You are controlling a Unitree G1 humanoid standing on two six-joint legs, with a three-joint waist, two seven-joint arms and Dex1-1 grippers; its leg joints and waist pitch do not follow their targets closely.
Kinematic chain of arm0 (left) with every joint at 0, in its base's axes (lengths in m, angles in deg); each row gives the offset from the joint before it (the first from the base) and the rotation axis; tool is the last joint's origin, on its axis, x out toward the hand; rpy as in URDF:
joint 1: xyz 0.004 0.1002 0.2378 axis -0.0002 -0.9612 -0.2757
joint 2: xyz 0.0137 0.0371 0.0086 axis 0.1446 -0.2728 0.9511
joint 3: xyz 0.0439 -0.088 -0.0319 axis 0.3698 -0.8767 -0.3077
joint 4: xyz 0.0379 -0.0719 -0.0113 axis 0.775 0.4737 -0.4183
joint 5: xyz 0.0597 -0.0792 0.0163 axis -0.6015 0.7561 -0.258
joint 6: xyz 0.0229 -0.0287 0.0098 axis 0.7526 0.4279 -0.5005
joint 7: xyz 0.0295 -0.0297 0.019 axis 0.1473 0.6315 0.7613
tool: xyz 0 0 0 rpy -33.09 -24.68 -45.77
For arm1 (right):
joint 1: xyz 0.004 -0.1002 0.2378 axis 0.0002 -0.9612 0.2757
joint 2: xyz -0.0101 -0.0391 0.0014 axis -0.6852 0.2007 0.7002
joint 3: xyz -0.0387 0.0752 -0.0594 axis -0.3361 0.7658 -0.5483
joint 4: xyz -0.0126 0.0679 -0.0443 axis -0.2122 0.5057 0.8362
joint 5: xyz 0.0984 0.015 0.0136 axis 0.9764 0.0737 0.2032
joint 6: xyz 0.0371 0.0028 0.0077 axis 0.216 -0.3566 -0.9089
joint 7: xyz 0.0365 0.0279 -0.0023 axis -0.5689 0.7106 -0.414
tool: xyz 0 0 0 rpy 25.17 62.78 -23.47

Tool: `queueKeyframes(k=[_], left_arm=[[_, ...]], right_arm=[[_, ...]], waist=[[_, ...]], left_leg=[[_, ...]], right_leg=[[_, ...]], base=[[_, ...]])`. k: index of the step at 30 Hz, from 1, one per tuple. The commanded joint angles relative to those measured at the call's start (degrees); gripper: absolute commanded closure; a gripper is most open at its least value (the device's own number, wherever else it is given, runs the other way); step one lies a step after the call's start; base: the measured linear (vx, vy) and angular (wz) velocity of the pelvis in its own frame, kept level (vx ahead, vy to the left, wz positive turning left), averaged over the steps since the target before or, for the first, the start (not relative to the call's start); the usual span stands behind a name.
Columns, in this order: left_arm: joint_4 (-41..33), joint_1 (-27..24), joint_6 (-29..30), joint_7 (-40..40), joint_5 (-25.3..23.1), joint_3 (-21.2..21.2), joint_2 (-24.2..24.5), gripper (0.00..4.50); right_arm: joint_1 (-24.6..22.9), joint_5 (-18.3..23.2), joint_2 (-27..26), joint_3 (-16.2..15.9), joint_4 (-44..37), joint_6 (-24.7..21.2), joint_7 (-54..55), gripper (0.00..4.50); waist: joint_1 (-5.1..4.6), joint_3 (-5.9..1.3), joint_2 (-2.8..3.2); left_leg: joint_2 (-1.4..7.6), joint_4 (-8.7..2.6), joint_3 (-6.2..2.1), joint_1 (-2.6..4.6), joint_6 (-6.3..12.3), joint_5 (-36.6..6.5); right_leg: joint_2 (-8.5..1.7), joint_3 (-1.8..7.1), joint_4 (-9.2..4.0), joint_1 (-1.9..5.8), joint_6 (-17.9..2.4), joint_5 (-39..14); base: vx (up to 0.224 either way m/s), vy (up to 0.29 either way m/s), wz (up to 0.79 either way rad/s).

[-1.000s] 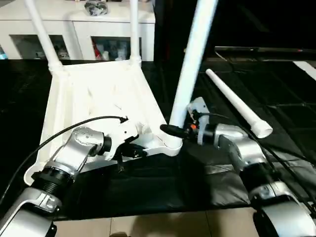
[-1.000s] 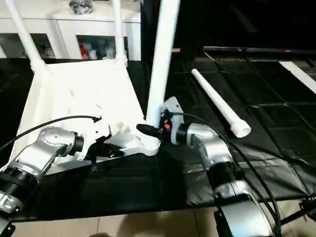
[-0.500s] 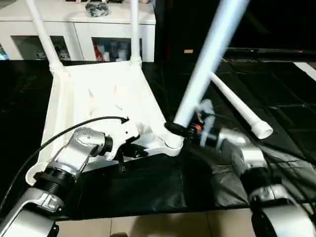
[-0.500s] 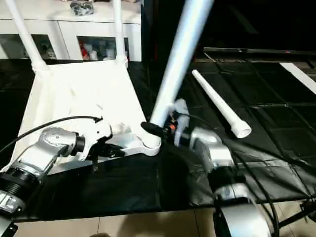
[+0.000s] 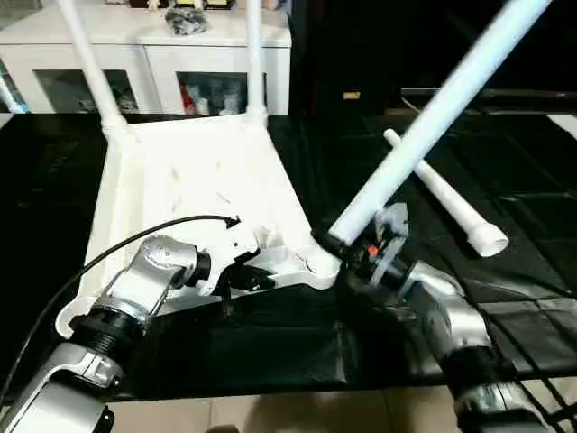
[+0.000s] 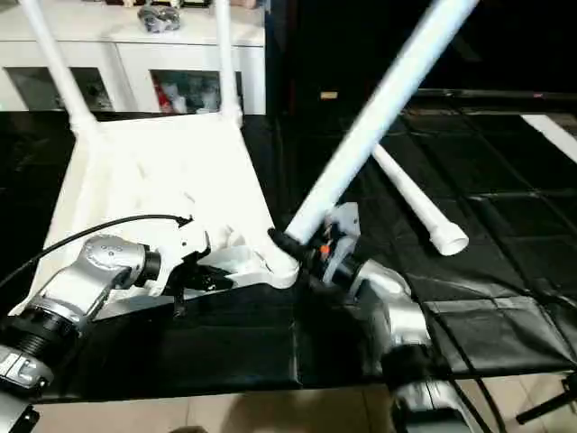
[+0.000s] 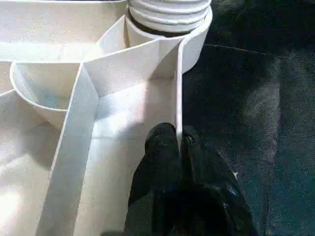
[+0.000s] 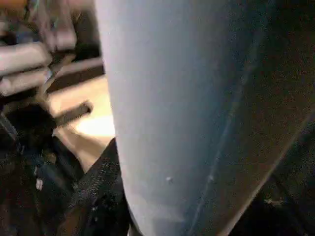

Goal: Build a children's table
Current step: Insert table leg to table base, then rotate leg to tighten

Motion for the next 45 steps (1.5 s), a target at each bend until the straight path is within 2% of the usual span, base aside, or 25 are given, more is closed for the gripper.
queueKeyframes(k=[1,3,4,7,11,14,18,19,24,25,31,32,34,40,43,44,45], left_arm=[[0.8,3.1,-1.1,2.5,0.2,-3.8,1.0,4.50],[1.2,3.2,-1.4,3.1,0.1,-4.0,0.9,4.50],[1.3,3.2,-1.4,3.2,0.1,-4.0,0.9,4.50],[1.5,2.9,-1.7,4.2,0.0,-4.5,0.9,4.50],[1.3,2.7,-2.2,3.7,0.1,-4.6,1.2,4.50],[1.5,2.9,-3.4,2.0,-0.2,-3.8,1.6,4.50],[3.9,4.8,-6.8,-1.3,-1.8,-1.4,1.8,4.50],[4.6,5.3,-7.4,-1.7,-2.1,-1.0,1.7,4.50],[8.2,7.8,-9.9,-2.8,-3.8,0.7,1.3,4.50],[8.9,8.3,-10.2,-3.1,-4.0,0.9,1.2,4.50],[12.4,10.3,-12.2,-4.6,-4.9,1.3,0.7,4.50],[13.6,10.9,-12.6,-4.8,-5.2,1.3,0.5,4.50],[15.2,11.7,-13.1,-4.5,-5.5,1.4,0.3,4.50],[16.5,11.6,-10.6,-1.8,-3.9,-1.1,-0.5,4.50],[13.7,9.9,-7.7,0.8,-3.1,-2.9,-0.7,4.50],[12.8,9.5,-6.6,1.5,-2.9,-3.4,-0.7,4.50],[10.0,8.1,-3.4,3.4,-2.2,-4.6,-1.0,4.50]], right_arm=[[-4.5,-5.8,3.2,-2.4,3.9,-2.4,-0.8,2.59],[-4.5,-6.2,3.6,-3.3,3.6,-2.7,-1.5,2.59],[-4.5,-6.3,3.6,-3.4,3.6,-2.7,-1.6,2.59],[-3.6,-6.3,3.6,-5.1,5.2,-3.0,-3.5,2.59],[-1.1,-5.8,2.4,-5.1,9.4,-2.0,-4.0,2.59],[1.3,-5.9,1.6,-5.4,12.7,-0.7,-5.4,2.59],[3.9,-5.7,0.8,-6.7,14.2,-0.8,-9.8,2.59],[4.1,-5.6,0.8,-7.0,14.3,-0.7,-10.6,2.59],[4.4,-5.9,1.2,-8.6,14.4,0.5,-15.1,2.59],[4.2,-5.8,1.4,-8.9,14.1,0.5,-16.1,2.59],[3.8,-5.3,1.8,-9.1,13.3,-0.3,-19.3,2.59],[3.9,-5.3,1.8,-9.0,13.4,-0.3,-19.6,2.59],[4.2,-5.4,1.7,-8.8,13.5,-0.2,-19.4,2.59],[5.6,-7.0,0.3,-7.3,16.0,1.0,-13.4,2.59],[7.2,-8.6,-0.7,-6.2,18.7,0.9,-6.2,2.59],[7.6,-8.8,-0.9,-5.8,19.3,0.9,-4.7,2.59],[8.6,-8.6,-1.9,-4.4,20.8,0.3,-0.7,2.59]], waist=[[-0.31,-3.37,0.12],[-0.18,-3.38,-0.08],[-0.11,-3.37,0.08],[-0.12,-3.30,-0.24],[-0.24,-3.13,-0.39],[-0.68,-3.04,-0.29],[-1.02,-3.01,-0.61],[-0.91,-3.10,-0.42],[-0.65,-3.40,-0.44],[-0.57,-3.44,-0.38],[0.02,-3.89,-0.41],[0.08,-3.92,-0.27],[0.26,-3.91,-0.37],[0.30,-3.57,-0.44],[-0.29,-3.30,-0.50],[-0.56,-3.33,-0.76],[-1.27,-3.08,-1.12]], left_leg=[[3.54,-4.62,-1.83,0.90,0.11,-18.9],[3.62,-4.64,-1.88,0.93,0.58,-18.6],[3.60,-4.62,-1.88,0.93,0.69,-18.5],[3.68,-4.70,-1.91,0.99,0.79,-19.1],[3.53,-4.62,-1.92,0.87,0.96,-19.2],[3.44,-4.48,-2.04,1.20,0.63,-21.1],[3.33,-4.53,-2.11,1.16,0.87,-21.5],[3.44,-4.50,-2.11,1.25,0.70,-21.5],[4.04,-5.01,-2.14,1.21,0.46,-20.9],[4.17,-5.12,-2.14,0.95,0.46,-20.2],[4.40,-5.06,-1.73,0.53,0.91,-15.6],[4.43,-5.05,-1.71,0.55,0.87,-15.4],[4.38,-5.04,-1.59,0.55,0.88,-15.2],[4.47,-5.24,-1.76,0.86,0.13,-17.5],[4.34,-5.34,-2.01,1.11,-0.89,-20.0],[4.46,-5.42,-2.07,1.27,-1.39,-20.5],[4.35,-5.42,-2.40,1.02,-1.79,-22.1]], right_leg=[[-5.87,3.74,-6.08,1.96,-4.4,-31.2],[-5.91,3.68,-6.16,1.95,-4.0,-31.9],[-5.89,3.65,-6.14,1.90,-4.1,-31.8],[-5.99,3.61,-6.27,1.79,-3.8,-32.5],[-6.13,3.50,-6.58,1.76,-3.2,-34.6],[-6.18,3.17,-7.04,1.51,-2.6,-37.3],[-6.02,3.01,-7.25,1.48,-1.9,-38.1],[-6.20,3.10,-7.14,1.52,-1.9,-38.0],[-6.11,3.51,-6.35,1.67,-4.0,-32.5],[-6.12,3.66,-6.01,1.85,-4.7,-30.6],[-6.13,4.04,-4.79,2.36,-8.1,-21.4],[-6.13,4.07,-4.65,2.39,-8.5,-20.6],[-6.19,4.09,-4.62,2.53,-9.0,-19.9],[-6.42,3.99,-5.34,2.28,-7.7,-25.9],[-6.49,3.87,-5.71,2.00,-6.9,-29.4],[-6.63,3.90,-5.63,1.93,-6.9,-30.1],[-6.86,3.61,-5.97,2.07,-5.8,-33.8]], base=[[0.000,0.000,0.00],[0.000,0.000,0.00],[0.000,0.000,0.00],[0.000,0.000,0.00],[0.000,0.000,0.00],[0.000,0.000,0.00],[0.000,0.000,0.00],[0.000,0.000,0.00],[0.000,0.000,0.00],[0.000,0.000,0.00],[0.000,0.000,0.00],[0.000,0.000,0.00],[0.000,0.000,0.00],[0.000,0.000,0.00],[0.000,0.000,0.00],[0.000,0.000,0.00],[0.000,0.000,0.00]])
